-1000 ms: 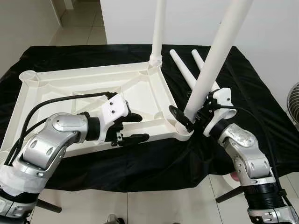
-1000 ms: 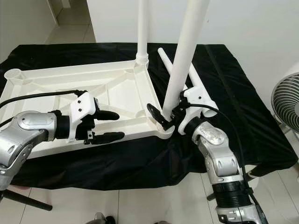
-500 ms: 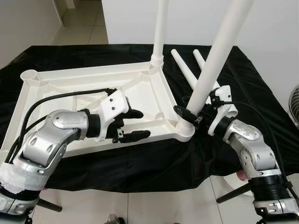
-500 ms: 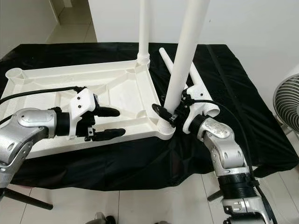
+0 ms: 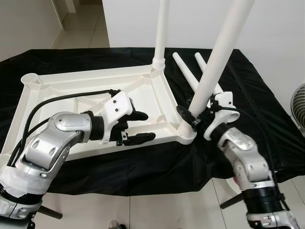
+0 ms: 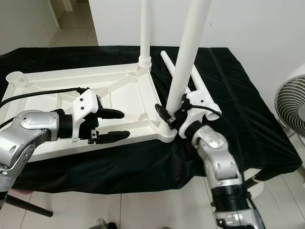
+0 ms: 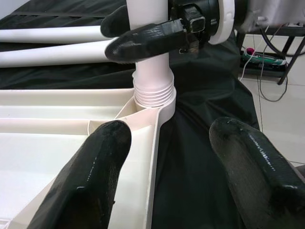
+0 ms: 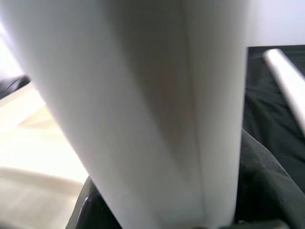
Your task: Building children table
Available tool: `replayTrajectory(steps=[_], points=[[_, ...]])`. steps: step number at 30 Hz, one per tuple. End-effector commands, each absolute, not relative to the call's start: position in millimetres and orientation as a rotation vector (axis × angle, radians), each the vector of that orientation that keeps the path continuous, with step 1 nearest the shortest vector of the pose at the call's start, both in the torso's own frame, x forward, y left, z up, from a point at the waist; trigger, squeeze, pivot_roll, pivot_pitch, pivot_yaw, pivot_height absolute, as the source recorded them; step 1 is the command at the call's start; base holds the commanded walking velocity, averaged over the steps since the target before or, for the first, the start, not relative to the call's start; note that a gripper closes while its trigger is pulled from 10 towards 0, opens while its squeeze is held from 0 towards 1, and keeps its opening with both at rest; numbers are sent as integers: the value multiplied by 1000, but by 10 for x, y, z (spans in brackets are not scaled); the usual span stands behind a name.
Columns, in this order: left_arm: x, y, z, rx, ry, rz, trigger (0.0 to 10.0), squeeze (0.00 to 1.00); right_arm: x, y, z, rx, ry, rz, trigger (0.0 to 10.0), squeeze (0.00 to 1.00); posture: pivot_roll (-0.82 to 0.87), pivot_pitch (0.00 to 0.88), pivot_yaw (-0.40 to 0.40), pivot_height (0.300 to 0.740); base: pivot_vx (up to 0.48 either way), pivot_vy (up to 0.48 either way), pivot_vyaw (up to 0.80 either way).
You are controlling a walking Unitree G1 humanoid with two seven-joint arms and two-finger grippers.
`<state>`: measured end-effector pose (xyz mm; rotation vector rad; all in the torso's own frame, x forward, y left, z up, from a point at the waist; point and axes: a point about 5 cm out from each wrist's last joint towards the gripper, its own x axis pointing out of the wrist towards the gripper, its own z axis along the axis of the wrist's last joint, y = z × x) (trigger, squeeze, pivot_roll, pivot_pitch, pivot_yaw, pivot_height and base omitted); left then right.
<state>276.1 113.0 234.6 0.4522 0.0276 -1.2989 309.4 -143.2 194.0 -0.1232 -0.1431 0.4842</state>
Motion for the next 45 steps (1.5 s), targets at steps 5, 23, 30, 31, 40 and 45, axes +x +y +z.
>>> replayTrajectory(steps=[5,23,30,31,40,45], points=[[2774,1165,2350,443,35,-1283,10000,0,3068,-1529,1554,-93,26,303,0,0,-12,145,38,740,0,0,0],[2780,1181,2336,442,40,-1275,10000,0,2951,-1396,1374,-78,55,-80,10000,0,-10,143,33,740,0,0,0],[2777,1183,2334,442,40,-1273,10000,0,2968,-1265,1513,-31,-26,73,10000,1000,-12,143,31,740,0,0,0],[2778,1184,2334,442,40,-1273,10000,0,2972,-1235,1564,-11,-49,133,10000,0,-12,143,31,740,0,0,0],[2778,1185,2332,442,38,-1273,10000,0,3001,-1307,1869,-72,-195,319,10000,0,-13,138,30,740,0,0,0],[2777,1186,2329,443,37,-1272,10000,0,3015,-1348,1956,-131,-223,380,10000,0,-14,133,29,740,0,0,0]])
